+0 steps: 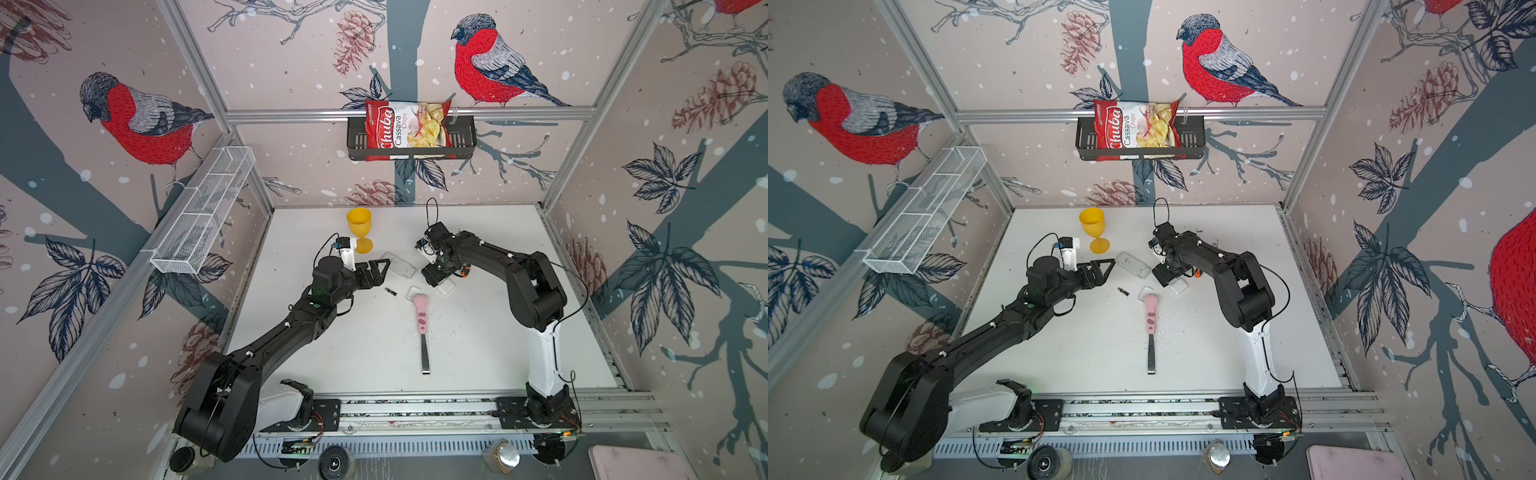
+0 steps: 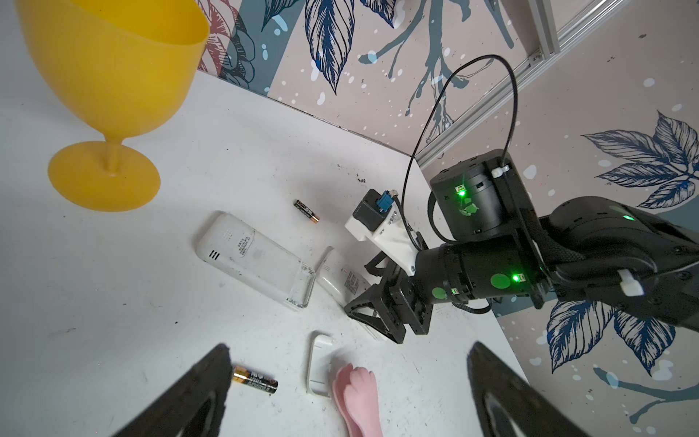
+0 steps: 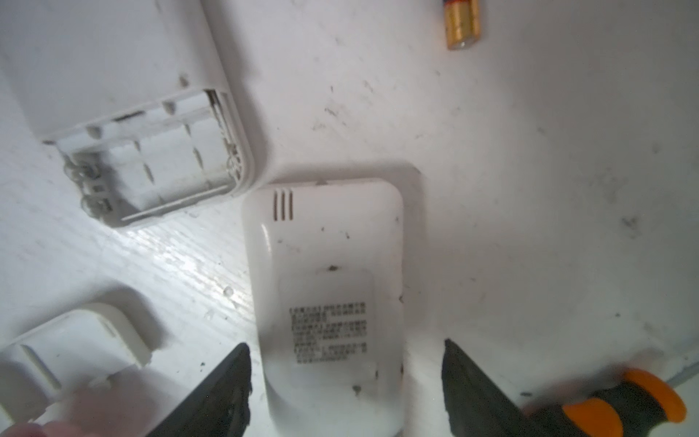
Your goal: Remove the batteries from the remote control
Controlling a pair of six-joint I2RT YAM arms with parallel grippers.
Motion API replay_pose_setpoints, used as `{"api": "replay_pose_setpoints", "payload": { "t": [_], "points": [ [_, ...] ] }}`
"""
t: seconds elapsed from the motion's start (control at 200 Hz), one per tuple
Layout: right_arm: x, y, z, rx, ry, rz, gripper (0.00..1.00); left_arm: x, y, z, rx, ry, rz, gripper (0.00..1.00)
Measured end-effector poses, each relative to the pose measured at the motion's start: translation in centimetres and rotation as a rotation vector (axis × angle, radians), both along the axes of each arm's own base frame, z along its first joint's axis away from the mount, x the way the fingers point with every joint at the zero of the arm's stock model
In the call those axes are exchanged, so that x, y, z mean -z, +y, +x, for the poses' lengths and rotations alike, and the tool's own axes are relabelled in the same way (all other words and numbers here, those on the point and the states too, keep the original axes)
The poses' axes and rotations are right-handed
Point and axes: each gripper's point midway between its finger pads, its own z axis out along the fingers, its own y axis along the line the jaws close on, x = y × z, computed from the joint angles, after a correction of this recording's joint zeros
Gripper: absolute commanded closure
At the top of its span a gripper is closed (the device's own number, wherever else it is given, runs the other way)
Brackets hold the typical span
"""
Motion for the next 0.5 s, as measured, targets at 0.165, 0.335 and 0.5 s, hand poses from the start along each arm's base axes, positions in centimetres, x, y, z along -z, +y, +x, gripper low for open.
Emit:
{"api": "replay_pose_setpoints", "payload": {
  "t": [0.165, 0.335, 0.5],
  "points": [
    [0.1, -0.4, -0.4, -0.001, -0.005, -0.022, 0.20, -0.2, -0.2, 0.0, 0.006, -0.004, 0.013, 0.04],
    [0.2, -1.0, -0.4, 0.006, -0.022, -0.063, 0.20, 0.1, -0.1, 0.0, -0.005, 0.005, 0.031, 0.04],
    [-0.2, -1.8, 0.0, 0.022, -0.043, -0.087, 0.20, 0.0, -0.1, 0.0, -0.003, 0.007, 0.035, 0.04]
  ]
}}
